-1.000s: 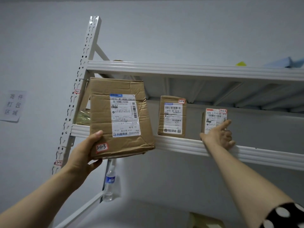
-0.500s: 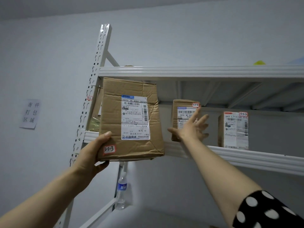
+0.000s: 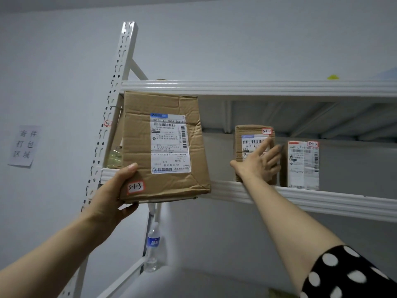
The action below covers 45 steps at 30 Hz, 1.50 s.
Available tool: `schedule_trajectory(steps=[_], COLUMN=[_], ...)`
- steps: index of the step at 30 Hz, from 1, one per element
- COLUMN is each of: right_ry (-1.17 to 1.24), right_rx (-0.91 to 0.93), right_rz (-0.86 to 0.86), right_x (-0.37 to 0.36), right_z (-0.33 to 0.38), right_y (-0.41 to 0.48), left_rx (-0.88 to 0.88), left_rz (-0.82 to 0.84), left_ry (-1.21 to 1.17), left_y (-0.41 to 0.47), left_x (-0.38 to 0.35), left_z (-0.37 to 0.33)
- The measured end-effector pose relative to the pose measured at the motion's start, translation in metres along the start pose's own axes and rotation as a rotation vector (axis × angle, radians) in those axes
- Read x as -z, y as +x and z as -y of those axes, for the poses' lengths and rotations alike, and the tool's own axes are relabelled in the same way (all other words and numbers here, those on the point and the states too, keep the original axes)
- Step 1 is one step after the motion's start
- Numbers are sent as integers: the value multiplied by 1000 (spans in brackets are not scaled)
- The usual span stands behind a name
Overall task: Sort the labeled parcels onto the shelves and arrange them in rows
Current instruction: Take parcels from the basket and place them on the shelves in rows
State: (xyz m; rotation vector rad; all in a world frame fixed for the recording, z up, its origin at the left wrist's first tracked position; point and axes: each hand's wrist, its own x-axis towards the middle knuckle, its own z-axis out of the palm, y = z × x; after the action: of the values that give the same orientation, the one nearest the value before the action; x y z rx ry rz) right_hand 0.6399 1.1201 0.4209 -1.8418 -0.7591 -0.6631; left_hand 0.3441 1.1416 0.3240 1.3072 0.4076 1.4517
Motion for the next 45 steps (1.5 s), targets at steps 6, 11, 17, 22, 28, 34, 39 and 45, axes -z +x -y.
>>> schedule_trajectory(steps=[6, 11, 17, 22, 28, 34, 39, 45], right_ry=[-39, -26, 782, 1065, 966, 843, 615, 385], right_rx=[-5, 26, 309, 356, 293, 263, 278, 259], right_rz=[-56, -82, -161, 166, 121, 127, 144, 162], right_x=[8, 11, 27, 36, 34, 26, 15, 4], right_z=[-15, -22, 6, 9, -6, -10, 2, 10], right_y=[3, 4, -27, -58, -59, -60, -55, -53], left_rx=[-34, -27, -24, -62, -126, -131, -129, -141], left_rz=[36, 79, 84, 93, 97, 2, -71, -99], left_ry=[-56, -63, -74, -92, -86, -77, -10, 205], left_y=[1, 5, 14, 24, 31, 43, 65, 87], left_x=[-17, -25, -46, -77, -97, -99, -93, -90], left_z=[-2, -5, -11, -17, -12, 2, 11, 13])
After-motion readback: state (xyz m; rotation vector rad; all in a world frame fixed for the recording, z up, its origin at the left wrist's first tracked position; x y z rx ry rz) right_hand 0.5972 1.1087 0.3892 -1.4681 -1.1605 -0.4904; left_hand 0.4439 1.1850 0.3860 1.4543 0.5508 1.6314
